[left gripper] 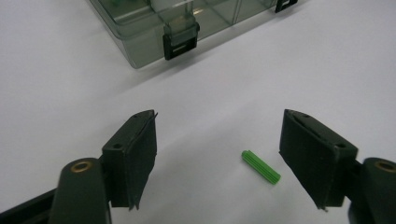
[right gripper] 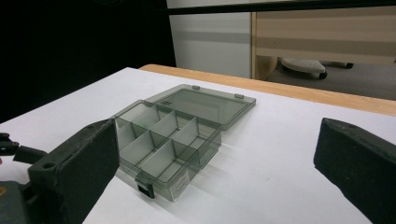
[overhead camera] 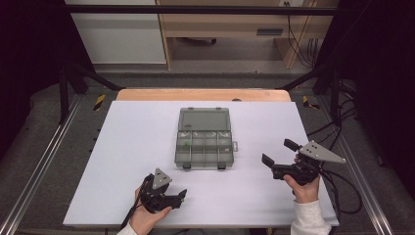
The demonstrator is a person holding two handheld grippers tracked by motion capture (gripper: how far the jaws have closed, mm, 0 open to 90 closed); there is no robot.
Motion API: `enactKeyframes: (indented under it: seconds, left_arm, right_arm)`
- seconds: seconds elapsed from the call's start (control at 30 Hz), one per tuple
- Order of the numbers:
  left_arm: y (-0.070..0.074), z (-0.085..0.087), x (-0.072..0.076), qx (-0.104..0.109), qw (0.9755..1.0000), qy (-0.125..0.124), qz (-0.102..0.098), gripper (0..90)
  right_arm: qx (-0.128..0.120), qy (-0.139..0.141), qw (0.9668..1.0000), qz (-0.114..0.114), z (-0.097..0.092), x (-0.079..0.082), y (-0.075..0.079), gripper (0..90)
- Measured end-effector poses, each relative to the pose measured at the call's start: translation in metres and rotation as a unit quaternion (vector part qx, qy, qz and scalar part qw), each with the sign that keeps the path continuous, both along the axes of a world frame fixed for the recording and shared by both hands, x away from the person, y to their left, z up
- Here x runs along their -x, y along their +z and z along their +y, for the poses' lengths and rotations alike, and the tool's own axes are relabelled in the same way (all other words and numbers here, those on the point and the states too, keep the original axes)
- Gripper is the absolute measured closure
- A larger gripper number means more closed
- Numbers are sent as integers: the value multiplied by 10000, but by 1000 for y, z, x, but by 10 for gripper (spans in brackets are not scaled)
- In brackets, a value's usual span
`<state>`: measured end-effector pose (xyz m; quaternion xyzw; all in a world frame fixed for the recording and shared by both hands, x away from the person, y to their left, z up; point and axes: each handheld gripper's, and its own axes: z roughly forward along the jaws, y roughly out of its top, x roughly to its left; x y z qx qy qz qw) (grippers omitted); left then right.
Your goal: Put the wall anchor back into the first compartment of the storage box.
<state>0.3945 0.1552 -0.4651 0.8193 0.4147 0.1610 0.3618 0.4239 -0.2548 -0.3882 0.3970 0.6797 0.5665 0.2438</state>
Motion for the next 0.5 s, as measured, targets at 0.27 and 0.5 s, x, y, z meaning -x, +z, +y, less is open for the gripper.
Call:
enactKeyframes:
  seconds: [0.27,0.5]
  left_arm:
    - [-7,-8,4,-80,9998,-11,182,409]
    - [-8,-12,6,-115,9996,-51,243,509]
  right_arm:
    - [-54,-4,10000,13,0,0,1,6]
    - [-11,-2,10000,12,0,0,0,6]
